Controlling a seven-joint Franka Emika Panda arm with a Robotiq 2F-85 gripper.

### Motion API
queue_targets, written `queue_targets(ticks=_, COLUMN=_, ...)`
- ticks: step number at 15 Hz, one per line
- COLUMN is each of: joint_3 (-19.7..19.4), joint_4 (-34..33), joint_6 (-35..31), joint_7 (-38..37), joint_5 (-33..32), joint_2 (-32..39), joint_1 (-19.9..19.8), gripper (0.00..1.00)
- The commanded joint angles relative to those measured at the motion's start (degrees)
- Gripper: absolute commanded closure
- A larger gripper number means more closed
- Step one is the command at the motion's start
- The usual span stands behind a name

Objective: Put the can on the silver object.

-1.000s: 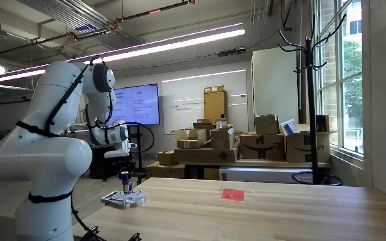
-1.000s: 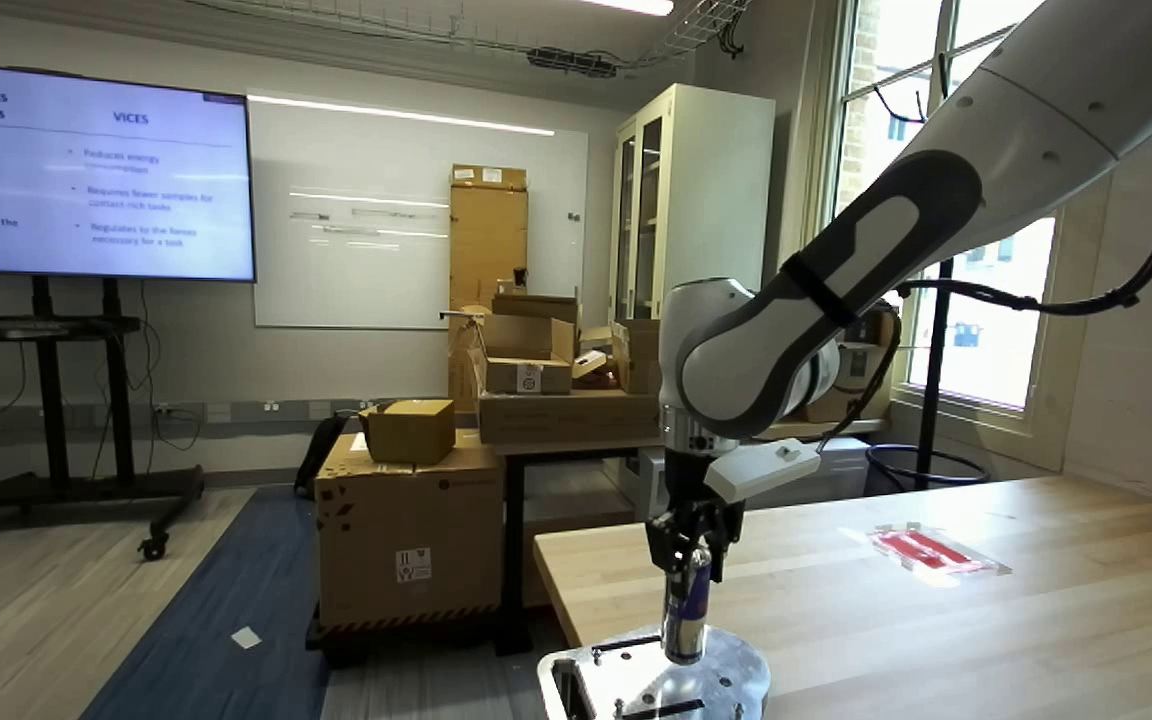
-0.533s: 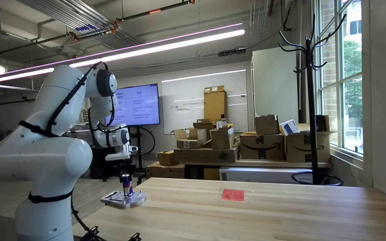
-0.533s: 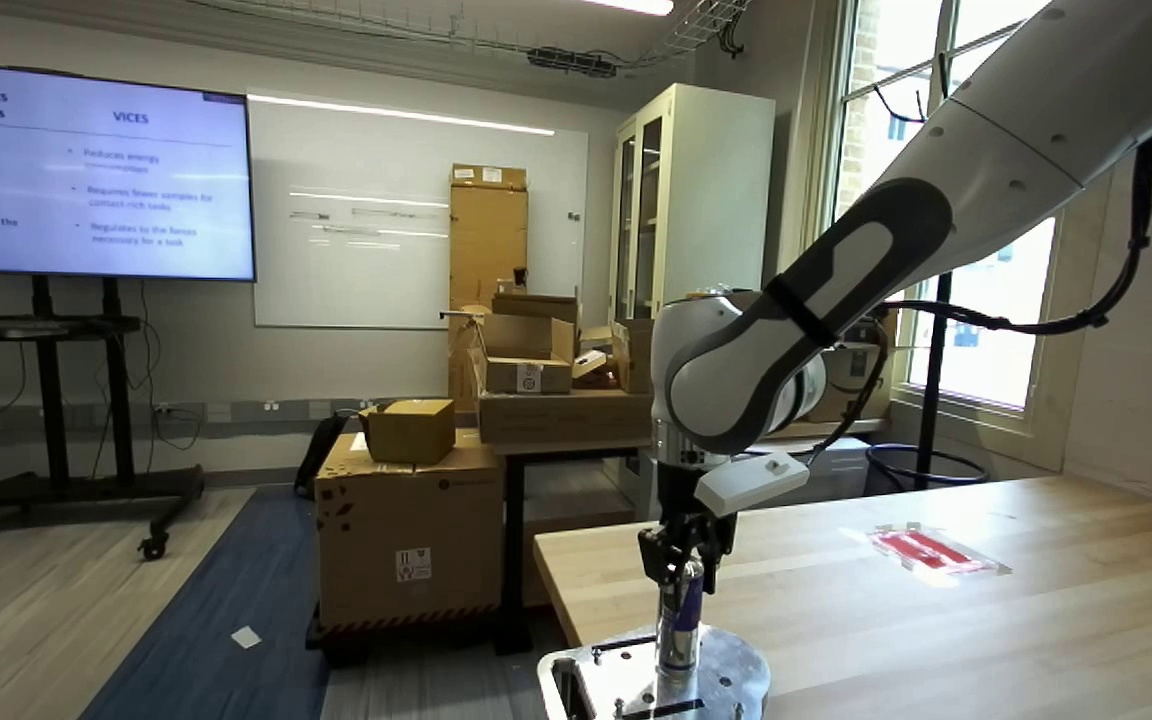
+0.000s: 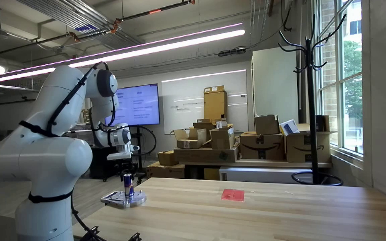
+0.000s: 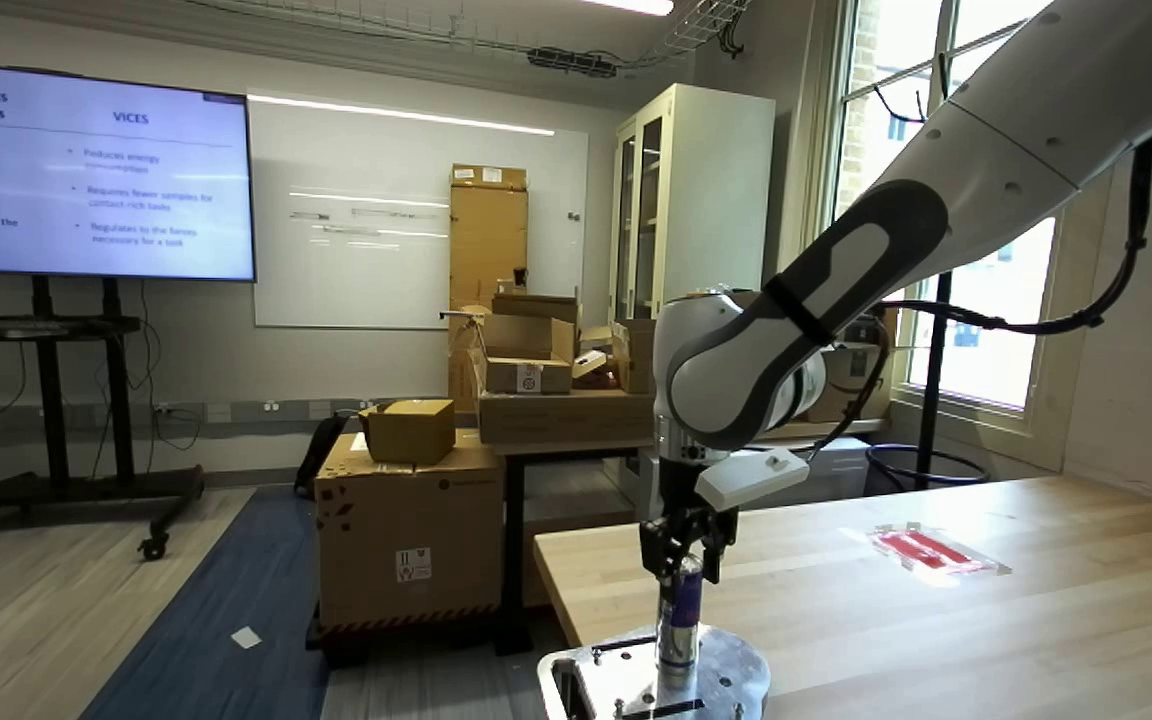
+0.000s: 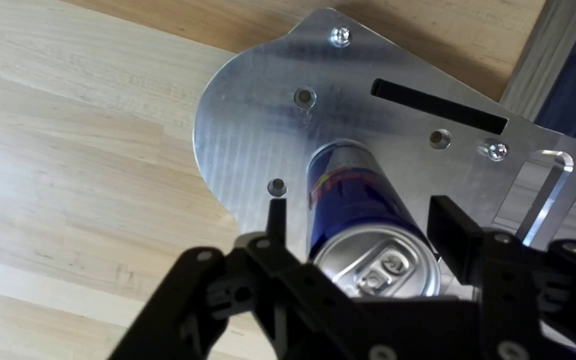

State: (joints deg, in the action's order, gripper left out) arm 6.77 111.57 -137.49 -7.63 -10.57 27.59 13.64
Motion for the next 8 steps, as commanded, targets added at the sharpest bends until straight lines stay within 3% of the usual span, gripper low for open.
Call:
queue_targets(ticks=1, joint_3=-0.61, joint_4=1.7, joint_6=1.19, joint_7=0.42, joint_5=0.22, joint_2=-4.58, joint_1=0.04, gripper=0.0)
queue_targets(ticks=8, joint_3=-0.82, joint_4=5.74, joint_6=3.32, joint_7=-0.92, joint_5=-0.16, joint_2=-16.64, joint_1=-0.66, gripper=0.0)
